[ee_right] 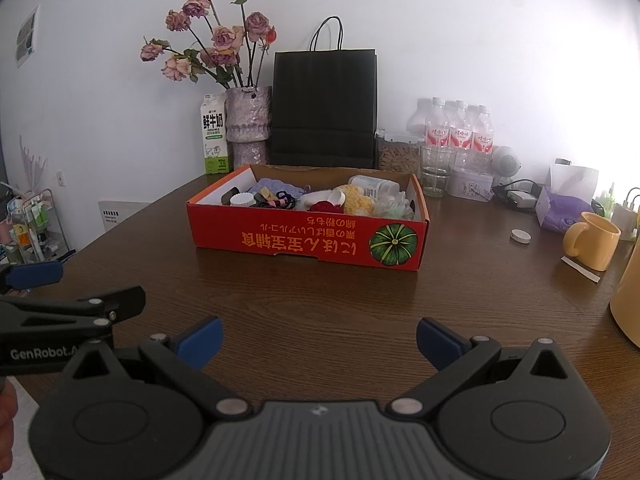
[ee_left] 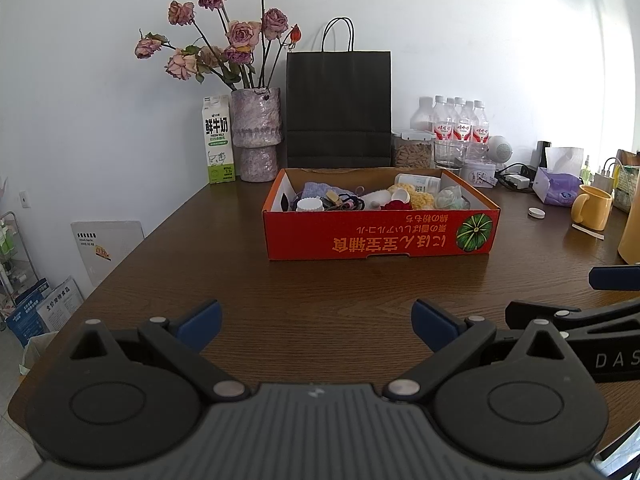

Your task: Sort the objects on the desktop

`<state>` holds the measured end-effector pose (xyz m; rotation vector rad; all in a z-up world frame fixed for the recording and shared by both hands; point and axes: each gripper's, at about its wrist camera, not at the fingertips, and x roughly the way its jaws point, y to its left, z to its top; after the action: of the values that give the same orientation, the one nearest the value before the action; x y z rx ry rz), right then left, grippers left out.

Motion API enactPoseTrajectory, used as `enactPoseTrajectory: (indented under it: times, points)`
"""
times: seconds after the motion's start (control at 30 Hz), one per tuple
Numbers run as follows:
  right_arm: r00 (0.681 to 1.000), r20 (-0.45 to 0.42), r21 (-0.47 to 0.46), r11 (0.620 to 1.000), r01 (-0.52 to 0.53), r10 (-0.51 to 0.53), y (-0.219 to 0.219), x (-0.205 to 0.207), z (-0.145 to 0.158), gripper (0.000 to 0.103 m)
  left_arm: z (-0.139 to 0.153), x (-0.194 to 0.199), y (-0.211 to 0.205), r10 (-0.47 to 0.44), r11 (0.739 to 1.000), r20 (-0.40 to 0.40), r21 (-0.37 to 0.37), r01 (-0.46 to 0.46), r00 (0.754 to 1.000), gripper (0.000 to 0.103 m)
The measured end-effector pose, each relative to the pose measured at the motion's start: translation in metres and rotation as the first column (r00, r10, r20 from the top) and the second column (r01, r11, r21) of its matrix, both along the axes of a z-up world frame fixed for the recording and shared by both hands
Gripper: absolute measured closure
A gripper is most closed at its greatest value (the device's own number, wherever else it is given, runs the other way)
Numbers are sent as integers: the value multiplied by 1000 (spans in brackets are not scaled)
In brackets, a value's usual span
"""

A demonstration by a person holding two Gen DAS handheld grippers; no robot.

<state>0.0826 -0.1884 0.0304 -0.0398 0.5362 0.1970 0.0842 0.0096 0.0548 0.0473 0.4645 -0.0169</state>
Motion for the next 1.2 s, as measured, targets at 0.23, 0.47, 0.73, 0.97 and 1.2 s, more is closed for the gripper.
enactPoseTrajectory:
  times: [0.23, 0.47, 0.73, 0.97, 1.2]
  points:
    - [1000, 1, -1, 1000, 1, -1, 0, 0, 1, 0, -1, 0, 1, -1, 1000, 0, -2, 1, 1000, 0]
    - [1000, 1, 1, 1000, 0, 0, -1, 0, -2, 0, 0, 0, 0, 1, 1000, 1, 0, -1, 1000, 0]
    - [1000, 1, -1, 1000, 1, -1, 0, 0, -1, 0, 1, 0, -1, 0, 1000, 2, 0, 0, 1000, 0]
    - [1000, 0, -1, 1000, 1, -1, 0, 0, -1, 0, 1, 0, -1, 0, 1000, 1, 0, 0, 1000, 0]
    - [1000, 0, -1, 1000, 1, -1, 0, 0, 0, 0, 1, 1, 0, 0, 1000, 1, -1, 0, 1000, 0]
